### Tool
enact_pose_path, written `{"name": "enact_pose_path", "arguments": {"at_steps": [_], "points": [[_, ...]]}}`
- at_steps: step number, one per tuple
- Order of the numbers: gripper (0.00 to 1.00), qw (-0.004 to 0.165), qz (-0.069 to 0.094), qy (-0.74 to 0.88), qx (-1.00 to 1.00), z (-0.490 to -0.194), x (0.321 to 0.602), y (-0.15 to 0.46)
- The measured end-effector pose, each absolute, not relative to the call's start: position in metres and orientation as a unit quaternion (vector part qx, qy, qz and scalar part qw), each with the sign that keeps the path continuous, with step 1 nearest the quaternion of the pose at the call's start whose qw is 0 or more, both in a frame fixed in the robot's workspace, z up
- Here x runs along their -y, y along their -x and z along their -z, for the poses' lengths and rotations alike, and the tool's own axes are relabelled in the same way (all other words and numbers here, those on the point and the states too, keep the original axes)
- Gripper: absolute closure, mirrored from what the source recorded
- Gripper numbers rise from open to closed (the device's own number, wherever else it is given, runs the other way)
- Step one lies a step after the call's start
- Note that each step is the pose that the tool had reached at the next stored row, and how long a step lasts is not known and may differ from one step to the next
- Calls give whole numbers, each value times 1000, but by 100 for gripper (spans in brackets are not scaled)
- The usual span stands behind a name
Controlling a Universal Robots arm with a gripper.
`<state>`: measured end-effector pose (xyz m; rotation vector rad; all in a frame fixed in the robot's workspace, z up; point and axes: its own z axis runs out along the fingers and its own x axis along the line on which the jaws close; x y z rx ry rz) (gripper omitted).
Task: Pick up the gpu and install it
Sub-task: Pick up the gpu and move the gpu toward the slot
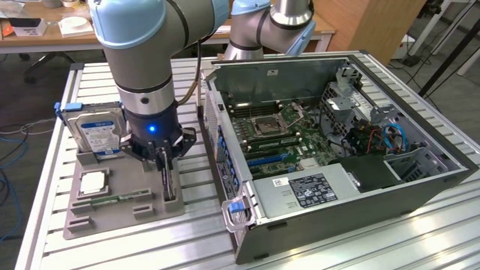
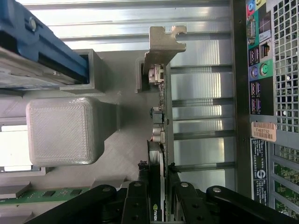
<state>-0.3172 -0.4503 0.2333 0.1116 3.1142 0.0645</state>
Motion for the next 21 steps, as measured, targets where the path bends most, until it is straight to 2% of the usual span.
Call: {"name": "enact_pose_path", "arguments": {"at_steps": [21], "points": [[73,12,-21,-36,-999,-233,450,317]]}}
